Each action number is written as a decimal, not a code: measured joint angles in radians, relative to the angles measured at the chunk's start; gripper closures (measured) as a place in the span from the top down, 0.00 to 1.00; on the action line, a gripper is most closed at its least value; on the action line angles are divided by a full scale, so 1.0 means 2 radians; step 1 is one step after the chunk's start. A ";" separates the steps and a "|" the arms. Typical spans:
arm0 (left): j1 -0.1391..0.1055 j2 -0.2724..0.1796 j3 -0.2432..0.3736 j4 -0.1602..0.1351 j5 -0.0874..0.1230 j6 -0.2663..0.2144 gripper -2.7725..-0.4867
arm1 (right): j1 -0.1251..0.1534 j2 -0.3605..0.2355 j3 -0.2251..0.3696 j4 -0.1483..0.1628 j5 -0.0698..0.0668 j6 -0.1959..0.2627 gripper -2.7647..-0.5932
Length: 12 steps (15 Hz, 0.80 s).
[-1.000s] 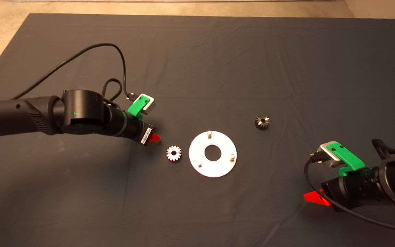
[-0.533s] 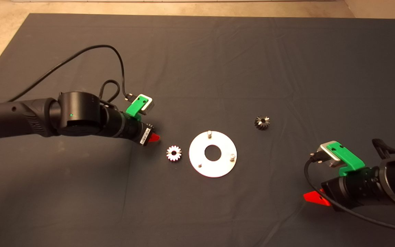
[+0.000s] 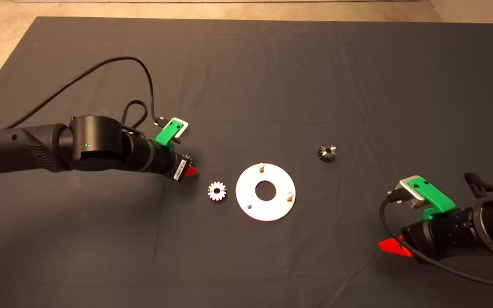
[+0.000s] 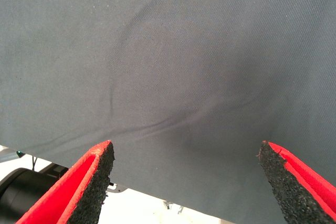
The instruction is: Install three planetary gears onto the carrier pins
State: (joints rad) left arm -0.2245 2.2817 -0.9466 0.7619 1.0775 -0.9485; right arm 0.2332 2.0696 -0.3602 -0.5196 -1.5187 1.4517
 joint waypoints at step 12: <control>0.012 0.000 0.000 0.018 -0.008 0.000 0.35 | 0.002 0.000 0.000 0.000 0.000 0.000 0.67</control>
State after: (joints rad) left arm -0.1996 2.2817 -0.9466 0.7974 1.0611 -0.9485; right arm 0.2374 2.0696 -0.3602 -0.5196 -1.5187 1.4517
